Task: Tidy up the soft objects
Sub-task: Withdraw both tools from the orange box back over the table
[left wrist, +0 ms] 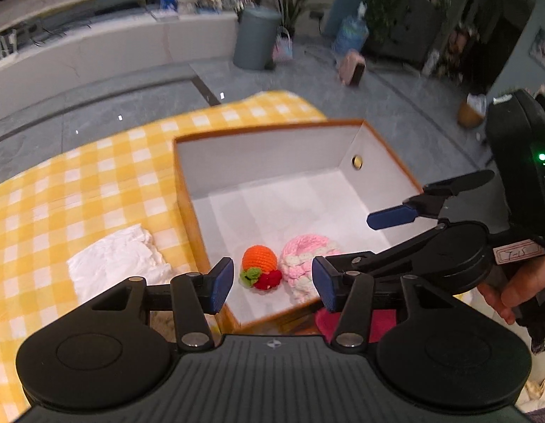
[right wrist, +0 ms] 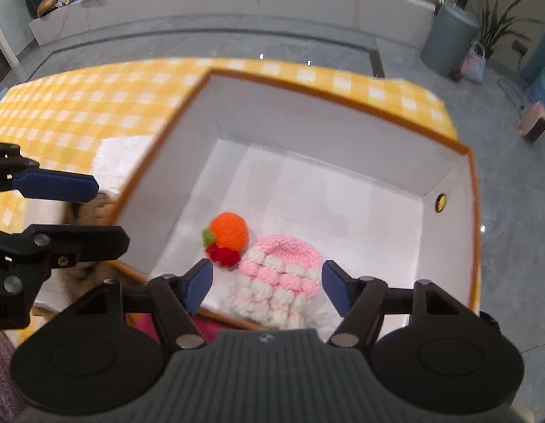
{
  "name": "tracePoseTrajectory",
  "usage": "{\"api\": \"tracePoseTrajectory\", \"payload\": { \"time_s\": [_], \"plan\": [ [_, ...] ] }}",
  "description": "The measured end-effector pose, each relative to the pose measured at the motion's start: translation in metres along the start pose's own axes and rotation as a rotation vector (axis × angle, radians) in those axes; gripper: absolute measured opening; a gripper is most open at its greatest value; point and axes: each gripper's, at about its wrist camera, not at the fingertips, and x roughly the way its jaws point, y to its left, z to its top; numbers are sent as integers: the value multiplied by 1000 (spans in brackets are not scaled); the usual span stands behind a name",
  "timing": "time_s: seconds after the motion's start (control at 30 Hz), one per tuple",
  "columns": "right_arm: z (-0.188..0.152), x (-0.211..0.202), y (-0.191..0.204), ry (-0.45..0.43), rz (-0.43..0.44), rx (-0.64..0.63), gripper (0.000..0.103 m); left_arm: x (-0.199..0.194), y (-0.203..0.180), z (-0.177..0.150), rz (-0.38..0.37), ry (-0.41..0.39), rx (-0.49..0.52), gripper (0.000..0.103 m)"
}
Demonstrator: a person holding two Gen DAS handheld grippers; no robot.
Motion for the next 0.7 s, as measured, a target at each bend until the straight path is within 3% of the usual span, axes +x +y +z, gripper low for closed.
{"api": "tracePoseTrajectory", "payload": {
  "time_s": [0.33,0.53,0.7],
  "plan": [
    [-45,-86,70,-97,-3,-186,69,-88,-15,-69,10,-214,-43,60],
    [-80,-109,92,-102,66,-91,70,-109,-23,-110,18,-248,-47,60],
    [-115,-116,115,-185,87,-100,70,-123,-24,-143,67,-284,-60,61]
  ]
}}
